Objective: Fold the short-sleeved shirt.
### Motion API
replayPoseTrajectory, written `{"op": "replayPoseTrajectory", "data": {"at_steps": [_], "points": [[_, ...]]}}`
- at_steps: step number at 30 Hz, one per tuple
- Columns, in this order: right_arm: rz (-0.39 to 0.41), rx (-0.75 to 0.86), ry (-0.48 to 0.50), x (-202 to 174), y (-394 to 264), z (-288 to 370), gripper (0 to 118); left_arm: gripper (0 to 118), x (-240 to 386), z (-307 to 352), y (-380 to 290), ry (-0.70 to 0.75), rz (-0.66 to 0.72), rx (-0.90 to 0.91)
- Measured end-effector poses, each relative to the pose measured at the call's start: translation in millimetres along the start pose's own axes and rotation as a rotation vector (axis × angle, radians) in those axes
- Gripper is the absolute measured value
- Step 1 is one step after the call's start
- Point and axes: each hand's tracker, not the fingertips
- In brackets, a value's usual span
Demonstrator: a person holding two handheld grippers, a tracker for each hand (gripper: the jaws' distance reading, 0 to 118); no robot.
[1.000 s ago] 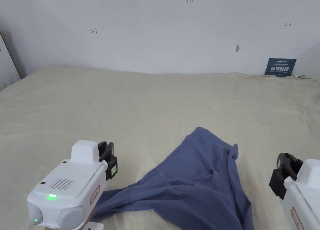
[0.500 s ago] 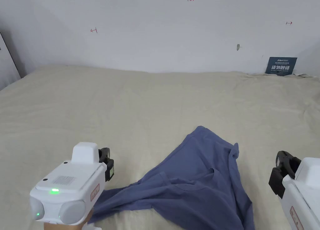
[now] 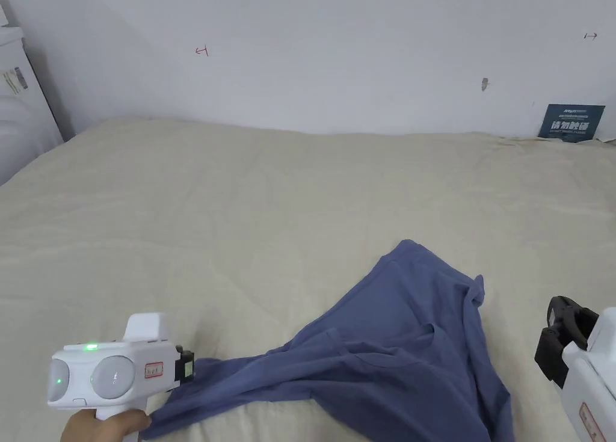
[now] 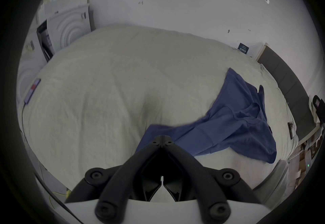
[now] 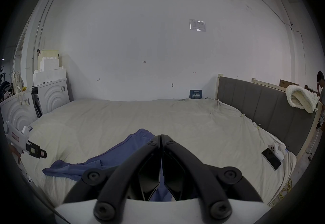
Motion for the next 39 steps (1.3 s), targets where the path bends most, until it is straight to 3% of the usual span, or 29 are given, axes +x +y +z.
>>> {"op": "replayPoseTrajectory", "data": {"at_steps": [3,5,6,7,8,9,10,16,17,18,19,20,22,24,26,28,39], "points": [[0.004,-0.018,0.007,-2.2,-4.3,-4.4,0,4,-5.3,-13.1,-8.1,-0.066,0.037,-0.075],[0.006,-0.028,0.011,-3.4,-6.9,-6.4,0,22,-4.4,-22.2,-11.5,-0.057,0.026,-0.075],[0.005,-0.034,0.012,-3.7,-8.0,-7.1,0,41,-2.9,-27.6,-12.8,-0.057,0.025,-0.085],[0.005,-0.038,0.014,-4.1,-8.8,-7.2,0,75,-2.2,-32.0,-13.6,-0.052,0.025,-0.099],[0.005,-0.041,0.016,-4.4,-9.5,-7.3,0,96,-1.0,-37.0,-14.8,-0.044,0.026,-0.11],[0.006,-0.046,0.017,-4.5,-10.1,-7.7,0,109,1.5,-41.0,-15.9,-0.036,0.031,-0.12],[0.006,-0.051,0.019,-4.3,-10.7,-8.1,0,113,4.1,-43.1,-16.8,-0.038,0.027,-0.124],[-0.003,-0.067,0.015,-2.1,-14.5,-10.1,0,109,21.8,-55.5,-18.8,-0.039,-0.049,-0.129],[-0.003,-0.069,0.014,-1.9,-14.7,-10.2,0,101,24.0,-58.5,-20.3,-0.033,-0.058,-0.133],[-0.003,-0.069,0.013,-1.6,-14.8,-10.3,0,83,26.2,-61.0,-21.4,-0.028,-0.067,-0.145],[-0.003,-0.07,0.012,-3.0,-13.2,-8.2,0,50,27.3,-62.7,-22.4,-0.024,-0.073,-0.152],[-0.003,-0.071,0.013,-3.9,-11.9,-6.7,0,31,28.1,-65.1,-23.6,-0.024,-0.08,-0.162],[-0.001,-0.072,0.011,-3.8,-11.2,-6.3,0,18,31.9,-65.9,-28.2,-0.007,-0.097,-0.172],[0.001,-0.074,0.009,-1.8,-12.0,-7.4,0,16,35.5,-64.0,-31.1,-0.018,-0.117,-0.166],[-0.001,-0.074,0.008,-1.4,-11.2,-7.8,0,3,35.2,-66.8,-31.6,-0.017,-0.118,-0.169],[0.0,-0.076,0.01,-0.5,-11.0,-9.8,0,0,34.4,-64.9,-31.0,-0.019,-0.11,-0.161],[0.023,-0.128,0.087,-8.2,16.3,-83.3,0,0,24.7,-22.2,1.2,-0.177,0.079,0.011]]}}
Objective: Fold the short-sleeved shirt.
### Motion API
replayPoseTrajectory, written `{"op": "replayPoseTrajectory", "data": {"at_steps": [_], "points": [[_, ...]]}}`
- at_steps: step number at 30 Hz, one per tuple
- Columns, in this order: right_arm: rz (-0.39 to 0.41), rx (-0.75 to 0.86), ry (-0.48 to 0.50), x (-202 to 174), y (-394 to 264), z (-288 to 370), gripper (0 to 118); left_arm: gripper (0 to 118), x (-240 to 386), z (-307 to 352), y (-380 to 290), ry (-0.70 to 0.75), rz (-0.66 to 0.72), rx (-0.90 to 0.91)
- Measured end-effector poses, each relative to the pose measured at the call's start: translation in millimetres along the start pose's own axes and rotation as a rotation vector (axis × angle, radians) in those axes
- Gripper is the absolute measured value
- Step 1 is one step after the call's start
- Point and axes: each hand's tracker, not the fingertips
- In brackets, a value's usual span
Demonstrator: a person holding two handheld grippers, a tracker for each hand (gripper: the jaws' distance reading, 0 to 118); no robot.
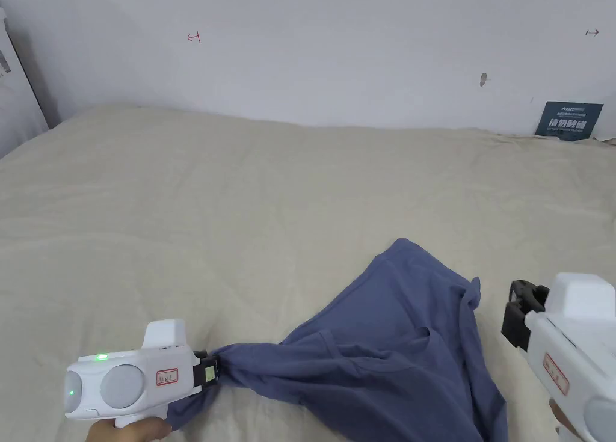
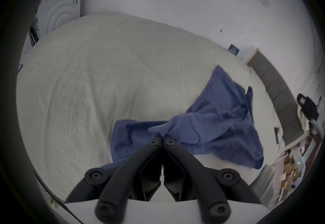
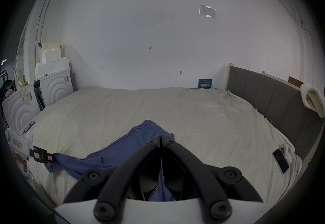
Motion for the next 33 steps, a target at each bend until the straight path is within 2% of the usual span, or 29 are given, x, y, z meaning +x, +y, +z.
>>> {"op": "replayPoseTrajectory", "data": {"at_steps": [6,11,15,16,17,18,19,20,21,27,30,32,33], "points": [[0.016,-0.079,0.044,-4.2,30.2,-86.7,0,0,7.4,3.3,12.1,-0.025,-0.007,0.034],[0.085,-0.199,0.063,-12.5,38.0,-167.7,1,0,5.7,1.3,18.2,-0.054,0.003,0.046],[0.039,-0.286,0.084,-17.2,35.8,-228.2,9,0,-0.8,-3.0,20.5,-0.061,0.017,0.046],[0.041,-0.298,0.078,-17.5,34.5,-242.3,17,0,-2.5,-4.5,20.3,-0.061,0.022,0.045],[0.024,-0.333,0.096,-18.0,32.9,-259.7,34,0,-4.6,-6.6,19.9,-0.063,0.028,0.04],[0.01,-0.367,0.1,-18.5,30.7,-276.7,54,0,-5.9,-8.7,19.2,-0.063,0.03,0.034],[-0.009,-0.399,0.116,-19.0,28.6,-290.8,79,0,-6.8,-10.2,18.6,-0.062,0.031,0.03],[-0.013,-0.43,0.112,-25.7,26.9,-299.2,95,0,-8.2,-11.8,18.0,-0.062,0.031,0.027],[-0.003,-0.444,0.101,-29.5,24.3,-310.8,101,0,-9.7,-13.5,18.0,-0.063,0.032,0.021],[0.087,-0.573,0.042,-41.5,0.6,-370.8,102,0,-14.6,-22.2,20.2,-0.064,0.045,0.009],[0.089,-0.59,0.022,-44.9,-6.4,-384.2,102,0,-14.9,-25.1,19.7,-0.063,0.05,0.007],[0.093,-0.597,0.013,-51.2,-9.1,-384.5,97,0,-14.9,-26.0,19.3,-0.065,0.055,0.008],[0.096,-0.602,0.012,-53.6,-11.7,-386.6,90,0,-14.9,-26.4,19.1,-0.064,0.057,0.008]]}}
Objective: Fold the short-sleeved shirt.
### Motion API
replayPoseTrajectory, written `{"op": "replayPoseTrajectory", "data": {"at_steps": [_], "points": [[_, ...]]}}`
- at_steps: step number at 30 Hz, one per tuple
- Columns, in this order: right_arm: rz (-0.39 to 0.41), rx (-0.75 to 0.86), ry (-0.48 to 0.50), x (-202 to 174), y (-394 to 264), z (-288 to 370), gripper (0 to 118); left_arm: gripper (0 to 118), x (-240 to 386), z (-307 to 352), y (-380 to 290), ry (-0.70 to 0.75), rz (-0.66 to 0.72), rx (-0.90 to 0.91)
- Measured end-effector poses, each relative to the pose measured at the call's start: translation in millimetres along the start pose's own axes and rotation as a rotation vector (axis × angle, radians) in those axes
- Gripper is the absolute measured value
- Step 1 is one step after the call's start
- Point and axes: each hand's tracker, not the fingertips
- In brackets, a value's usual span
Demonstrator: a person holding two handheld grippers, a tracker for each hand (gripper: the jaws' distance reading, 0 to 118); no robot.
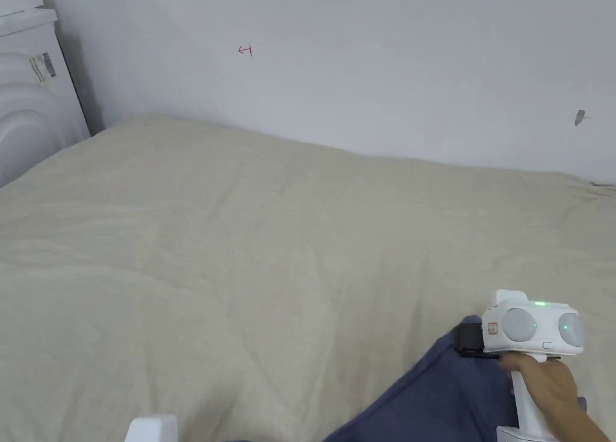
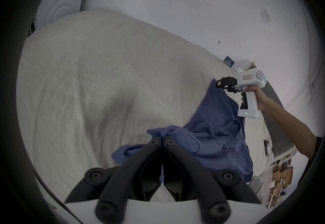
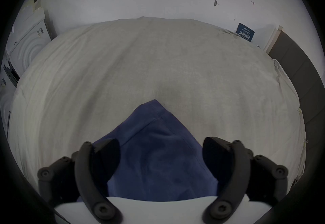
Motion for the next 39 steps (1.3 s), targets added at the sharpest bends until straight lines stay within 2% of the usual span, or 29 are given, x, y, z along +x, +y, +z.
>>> {"op": "replayPoseTrajectory", "data": {"at_steps": [1,3,6,8,10,18,25,32,39], "points": [[0.012,-0.017,-0.002,-2.0,0.1,-3.0,75,0,0.1,0.0,-0.1,0.002,0.002,0.001],[0.007,-0.013,0.037,0.6,-3.2,-6.8,61,0,1.1,0.5,-0.5,0.004,0.001,0.002],[0.018,0.005,0.047,-4.9,-4.1,1.4,2,0,2.7,1.8,-1.3,0.003,0.005,0.002],[0.047,0.014,0.017,-3.2,-6.5,7.8,2,0,5.4,3.4,-3.2,0.01,-0.001,0.004],[0.047,0.038,0.044,2.3,-9.6,20.6,2,0,8.0,5.7,-4.0,0.014,-0.008,0.009],[-0.038,0.244,0.113,49.9,-17.1,119.8,2,0,19.7,21.4,-4.5,0.027,-0.05,0.036],[-0.067,0.39,0.102,84.2,-33.6,239.2,2,0,35.2,42.3,13.8,0.021,-0.098,0.088],[-0.141,0.535,0.076,134.1,-22.9,316.0,2,0,48.6,68.6,67.9,0.044,-0.174,0.187],[-0.18,0.656,0.054,154.5,1.9,366.5,2,0,65.7,90.2,156.4,0.056,-0.203,0.305]]}}
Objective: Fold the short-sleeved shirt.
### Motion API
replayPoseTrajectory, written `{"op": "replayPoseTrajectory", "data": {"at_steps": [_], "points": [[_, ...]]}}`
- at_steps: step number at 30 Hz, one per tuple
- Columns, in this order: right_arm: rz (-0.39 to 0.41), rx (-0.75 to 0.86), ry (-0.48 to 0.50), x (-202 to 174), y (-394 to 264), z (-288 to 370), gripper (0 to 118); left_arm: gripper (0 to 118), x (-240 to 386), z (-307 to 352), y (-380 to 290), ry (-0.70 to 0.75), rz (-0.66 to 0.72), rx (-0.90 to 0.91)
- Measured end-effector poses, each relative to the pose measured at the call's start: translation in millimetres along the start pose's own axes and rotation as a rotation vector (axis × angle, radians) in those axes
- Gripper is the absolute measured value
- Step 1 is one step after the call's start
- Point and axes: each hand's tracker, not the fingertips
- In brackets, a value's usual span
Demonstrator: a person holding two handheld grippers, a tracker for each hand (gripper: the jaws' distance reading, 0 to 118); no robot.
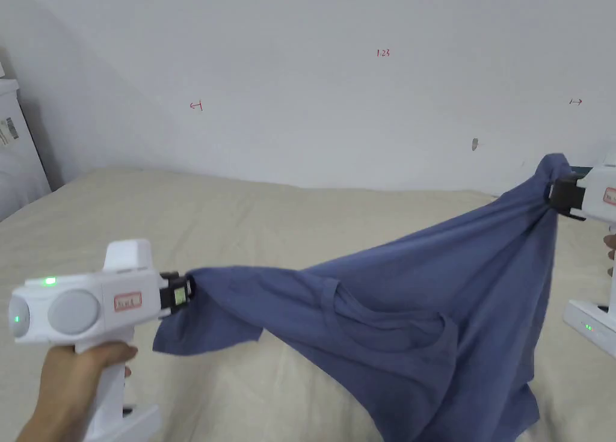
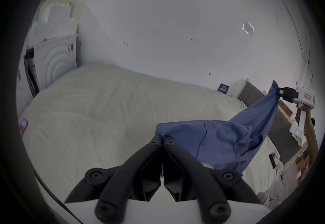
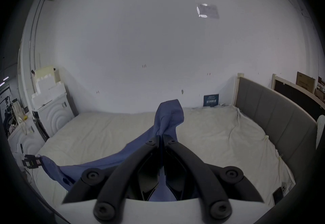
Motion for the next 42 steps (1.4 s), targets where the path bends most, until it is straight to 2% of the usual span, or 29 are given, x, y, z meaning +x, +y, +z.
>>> {"op": "replayPoseTrajectory", "data": {"at_steps": [10,22,26,29,31,35,42], "points": [[-0.056,0.133,-0.009,5.4,64.5,6.8,2,0,27.7,-8.3,124.6,0.025,-0.131,0.129],[-0.051,0.211,-0.038,-2.0,122.4,-42.8,2,0,56.7,-67.8,242.7,0.099,-0.247,0.182],[-0.05,0.235,-0.064,-4.5,136.8,-53.3,2,0,67.5,-76.9,271.2,0.115,-0.265,0.214],[-0.059,0.255,-0.067,-3.8,142.6,-52.6,2,0,76.0,-66.9,287.5,0.098,-0.224,0.288],[-0.05,0.262,-0.072,-3.5,140.7,-50.8,2,0,78.4,-60.4,293.4,0.069,-0.169,0.342],[-0.027,0.237,-0.084,-4.7,114.5,-42.1,2,0,82.3,-56.4,276.7,0.039,-0.206,0.339],[-0.046,0.123,-0.099,16.2,40.0,-51.2,2,0,74.7,-71.4,198.1,0.016,-0.225,0.238]]}}
